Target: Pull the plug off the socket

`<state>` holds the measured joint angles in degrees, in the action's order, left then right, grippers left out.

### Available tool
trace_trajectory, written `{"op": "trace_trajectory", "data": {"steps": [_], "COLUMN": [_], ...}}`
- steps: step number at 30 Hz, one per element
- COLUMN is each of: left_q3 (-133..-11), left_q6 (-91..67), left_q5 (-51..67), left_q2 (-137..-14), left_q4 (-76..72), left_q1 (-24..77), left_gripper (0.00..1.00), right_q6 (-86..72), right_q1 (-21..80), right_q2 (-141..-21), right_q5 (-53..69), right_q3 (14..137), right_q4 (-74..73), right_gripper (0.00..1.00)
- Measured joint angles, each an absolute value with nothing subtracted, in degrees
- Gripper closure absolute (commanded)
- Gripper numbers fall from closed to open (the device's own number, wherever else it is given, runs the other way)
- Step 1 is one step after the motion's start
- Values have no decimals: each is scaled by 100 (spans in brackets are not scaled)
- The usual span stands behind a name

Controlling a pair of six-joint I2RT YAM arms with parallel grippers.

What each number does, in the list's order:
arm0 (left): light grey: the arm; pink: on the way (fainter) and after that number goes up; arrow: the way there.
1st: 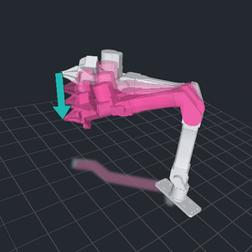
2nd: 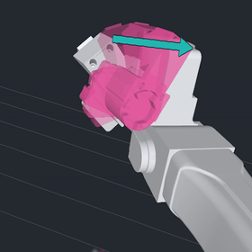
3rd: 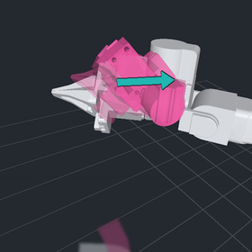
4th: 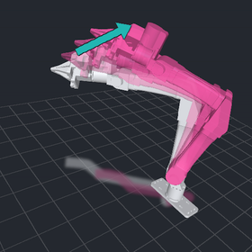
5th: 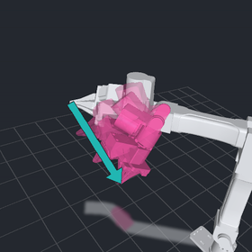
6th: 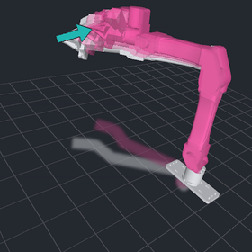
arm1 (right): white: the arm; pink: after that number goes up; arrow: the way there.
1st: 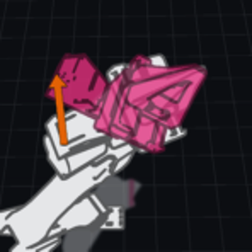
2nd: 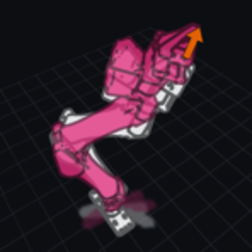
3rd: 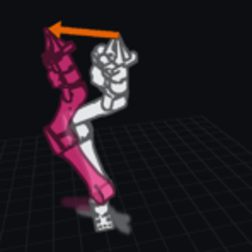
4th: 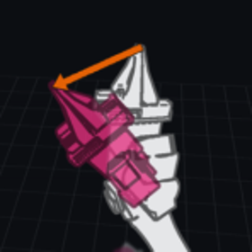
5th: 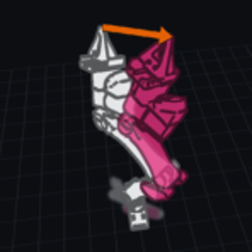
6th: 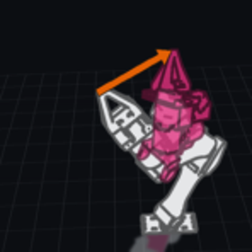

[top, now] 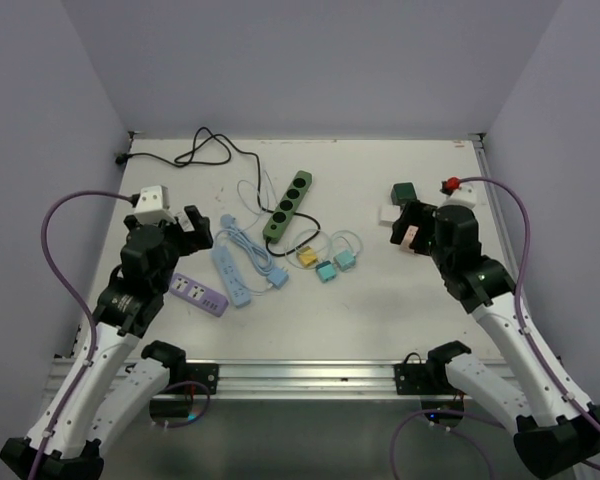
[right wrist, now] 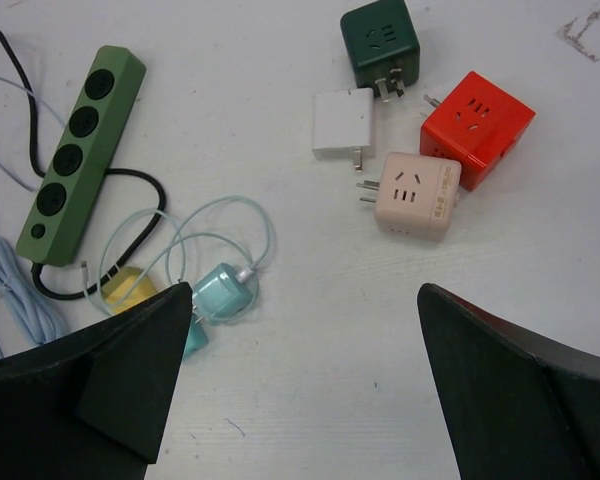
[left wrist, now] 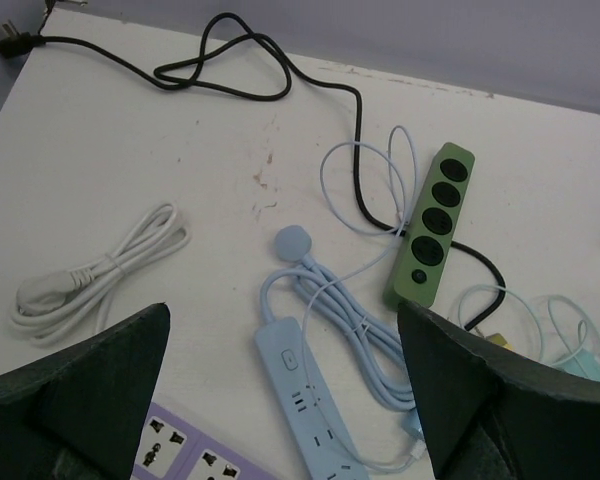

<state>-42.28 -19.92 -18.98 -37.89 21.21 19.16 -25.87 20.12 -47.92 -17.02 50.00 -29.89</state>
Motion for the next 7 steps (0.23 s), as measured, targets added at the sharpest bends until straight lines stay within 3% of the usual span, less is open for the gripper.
{"op": "trace_trajectory", "data": {"steps": [7], "left_q3": [-4228], "left_q6": [-1999], "left_q5": [-1933], "left_q2": [-3769], "left_q4": [2091], "left_q1": [1916], "left_gripper": [1], "right_q6": [-2589], "right_q1": [2012], "right_q2": [-5030], "right_q5": [-1684], "right_q3": [4882], "right_q4": [-2993], "right_gripper": [1]}}
